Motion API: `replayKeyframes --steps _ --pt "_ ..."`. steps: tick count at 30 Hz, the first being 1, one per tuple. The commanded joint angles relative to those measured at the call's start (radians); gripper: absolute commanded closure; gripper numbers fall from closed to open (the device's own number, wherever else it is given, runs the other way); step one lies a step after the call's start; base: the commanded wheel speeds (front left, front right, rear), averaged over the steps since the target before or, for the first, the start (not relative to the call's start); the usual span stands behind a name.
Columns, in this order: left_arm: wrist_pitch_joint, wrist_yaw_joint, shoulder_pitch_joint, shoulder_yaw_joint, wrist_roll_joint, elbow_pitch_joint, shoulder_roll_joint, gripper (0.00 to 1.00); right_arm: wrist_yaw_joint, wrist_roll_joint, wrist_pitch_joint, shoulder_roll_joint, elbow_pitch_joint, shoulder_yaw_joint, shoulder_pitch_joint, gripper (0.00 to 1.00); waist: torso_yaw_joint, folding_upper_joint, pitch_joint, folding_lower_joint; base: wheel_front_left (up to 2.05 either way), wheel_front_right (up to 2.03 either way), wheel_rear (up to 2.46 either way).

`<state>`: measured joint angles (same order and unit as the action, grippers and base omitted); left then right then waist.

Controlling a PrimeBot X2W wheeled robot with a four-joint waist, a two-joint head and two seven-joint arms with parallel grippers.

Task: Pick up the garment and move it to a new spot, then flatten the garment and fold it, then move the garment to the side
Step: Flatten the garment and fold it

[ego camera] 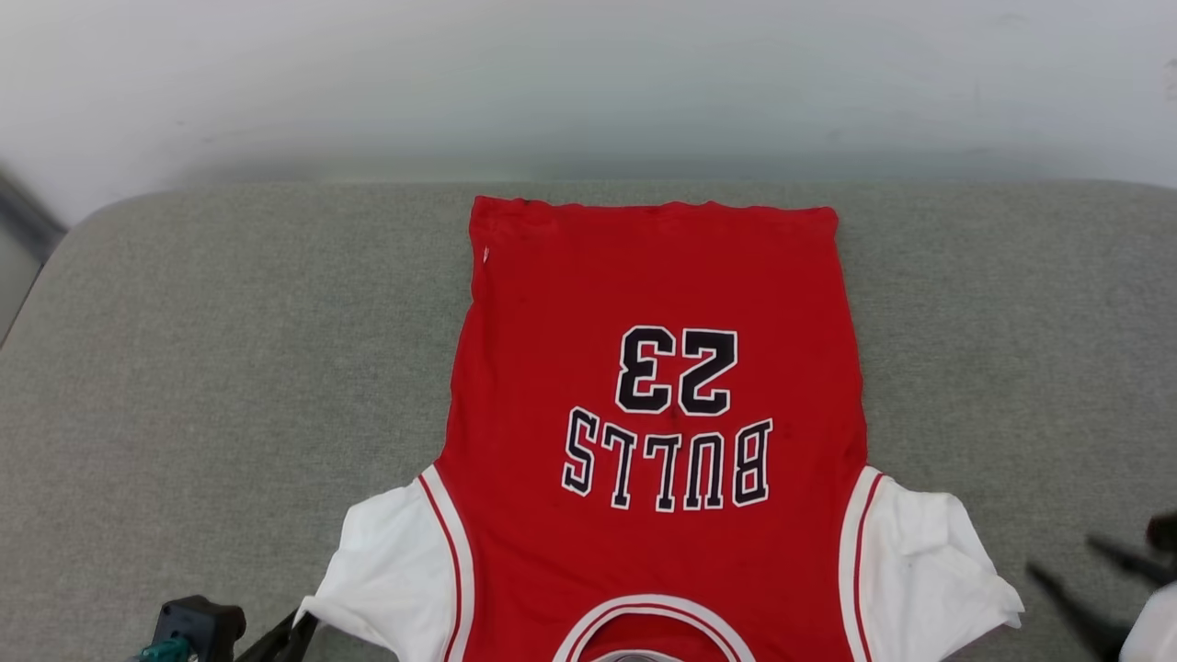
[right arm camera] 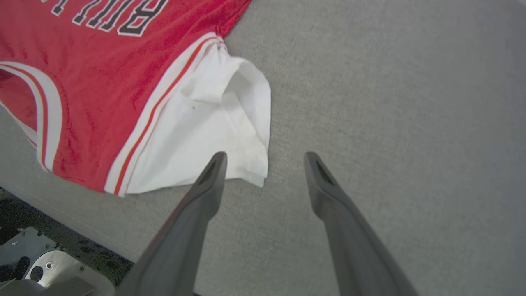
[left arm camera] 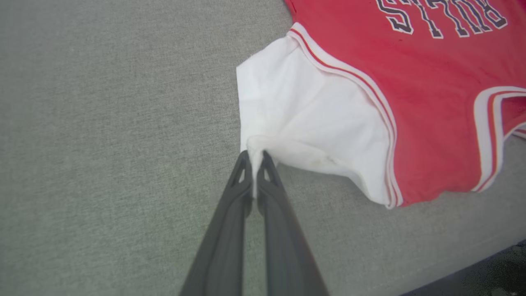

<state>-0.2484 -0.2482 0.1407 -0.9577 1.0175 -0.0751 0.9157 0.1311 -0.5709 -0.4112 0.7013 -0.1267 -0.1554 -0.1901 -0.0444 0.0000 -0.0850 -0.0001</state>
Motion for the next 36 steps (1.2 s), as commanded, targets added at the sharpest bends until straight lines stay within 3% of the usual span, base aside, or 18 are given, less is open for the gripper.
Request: replayKeyframes --steps 1,7,12,17,22,26,30,36 --pt "0.002 -0.006 0.017 0.002 -0.008 0.005 -0.001 1.0 -0.001 0.005 -0.009 0.016 -0.03 0.024 0.039 0.0 -0.006 0.0 -0.012 0.0001 0.0 0.0 0.0" --pt "0.0 -0.017 0.073 0.01 -0.057 0.045 -0.011 1.0 -0.001 0.0 -0.046 0.066 -0.146 0.161 0.247 0.0 -0.049 0.0 -0.076 0.0001 0.0 0.0 0.0" --pt "-0.005 -0.025 0.135 0.019 -0.109 0.087 -0.029 1.0 -0.001 -0.02 -0.125 0.11 -0.12 0.192 0.509 0.0 -0.102 0.0 -0.17 0.0001 0.0 0.0 0.0" --pt "-0.01 -0.028 0.2 0.029 -0.158 0.121 -0.061 1.0 -0.001 -0.032 -0.315 0.142 -0.019 0.093 0.789 0.0 -0.159 0.0 -0.285 0.0001 0.0 0.0 0.0" --pt "-0.012 -0.029 0.25 0.04 -0.202 0.152 -0.101 1.0 -0.001 -0.036 -0.596 0.124 0.12 -0.044 1.043 0.0 -0.21 0.0 -0.381 0.0001 0.0 0.0 0.0" --pt "-0.014 -0.027 0.285 0.043 -0.237 0.171 -0.131 1.0 -0.001 -0.019 -0.765 0.089 0.212 -0.095 1.195 0.0 -0.251 0.0 -0.451 0.0001 0.0 0.0 0.0" --pt "-0.016 -0.032 0.308 0.049 -0.268 0.189 -0.159 1.0 -0.001 0.023 -0.863 0.055 0.297 -0.113 1.288 0.0 -0.29 0.0 -0.508 0.0001 0.0 0.0 0.0" --pt "-0.018 -0.044 0.318 0.067 -0.304 0.226 -0.189 1.0 -0.001 0.056 -0.89 0.038 0.381 -0.117 1.34 0.0 -0.341 0.0 -0.574 0.0001 0.0 0.0 0.0"
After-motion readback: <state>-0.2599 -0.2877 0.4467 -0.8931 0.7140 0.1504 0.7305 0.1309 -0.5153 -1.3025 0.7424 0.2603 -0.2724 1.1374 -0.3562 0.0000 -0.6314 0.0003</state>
